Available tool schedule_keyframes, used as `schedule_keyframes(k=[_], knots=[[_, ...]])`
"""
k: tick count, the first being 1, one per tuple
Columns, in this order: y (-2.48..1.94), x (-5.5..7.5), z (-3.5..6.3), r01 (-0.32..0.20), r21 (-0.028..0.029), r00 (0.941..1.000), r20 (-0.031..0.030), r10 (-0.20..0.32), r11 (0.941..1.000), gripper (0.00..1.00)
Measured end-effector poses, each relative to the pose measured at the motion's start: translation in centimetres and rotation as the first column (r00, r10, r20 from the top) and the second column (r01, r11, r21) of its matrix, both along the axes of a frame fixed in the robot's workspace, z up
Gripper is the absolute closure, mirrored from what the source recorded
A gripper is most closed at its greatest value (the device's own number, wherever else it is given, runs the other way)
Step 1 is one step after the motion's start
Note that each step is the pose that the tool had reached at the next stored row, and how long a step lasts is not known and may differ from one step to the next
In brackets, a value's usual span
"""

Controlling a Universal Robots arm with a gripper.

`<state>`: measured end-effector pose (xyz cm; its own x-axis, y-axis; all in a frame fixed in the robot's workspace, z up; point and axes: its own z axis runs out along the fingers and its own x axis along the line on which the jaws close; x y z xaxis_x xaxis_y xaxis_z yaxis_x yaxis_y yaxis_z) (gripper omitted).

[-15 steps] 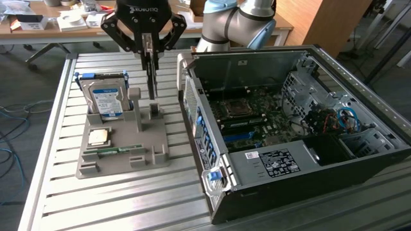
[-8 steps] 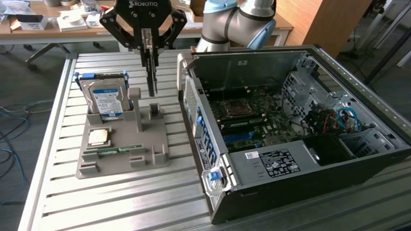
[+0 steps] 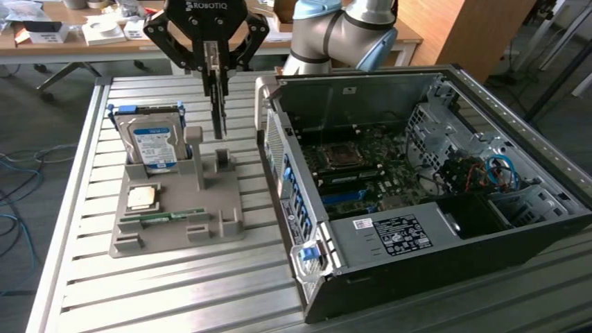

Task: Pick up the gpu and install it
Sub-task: 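Pick up the gpu and move the gpu toward the slot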

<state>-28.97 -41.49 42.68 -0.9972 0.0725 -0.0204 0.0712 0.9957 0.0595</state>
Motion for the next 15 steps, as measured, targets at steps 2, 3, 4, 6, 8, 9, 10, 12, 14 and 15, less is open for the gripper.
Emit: schedule_keyframes(k=[2, 3, 4, 6, 8, 9, 10, 12, 14, 15], knots=[[0.0, 0.0, 0.0, 0.0, 0.0, 1.0, 0.0, 0.0, 1.0, 0.73], [0.0, 0.0, 0.0, 0.0, 0.0, 1.0, 0.0, 0.0, 1.0, 0.73], [0.0, 0.0, 0.0, 0.0, 0.0, 1.0, 0.0, 0.0, 1.0, 0.73], [0.0, 0.0, 0.06, 0.0, -0.0001, 1.0, 0.0, 0.0, 1.0, 0.73], [0.0, 0.0, 0.35, 0.0, -0.0002, 1.0, -0.0002, 0.0, 1.0, 0.73], [0.0, 0.0, 0.46, 0.0, 0.0001, 1.0, 0.0001, 0.0, 1.0, 0.73], [0.0, 0.0, 0.58, 0.0, 0.0, 1.0, 0.0, 0.0, 1.0, 0.73], [0.0, 0.0, 0.87, 0.0, 0.0, 1.0, 0.0, 0.0, 1.0, 0.73], [0.0, 0.0, 1.16, 0.0, 0.0, 1.0, 0.0, 0.0, 1.0, 0.73], [0.0, 0.0, 1.21, 0.0, 0.0, 1.0, 0.0, 0.0, 1.0, 0.73]])
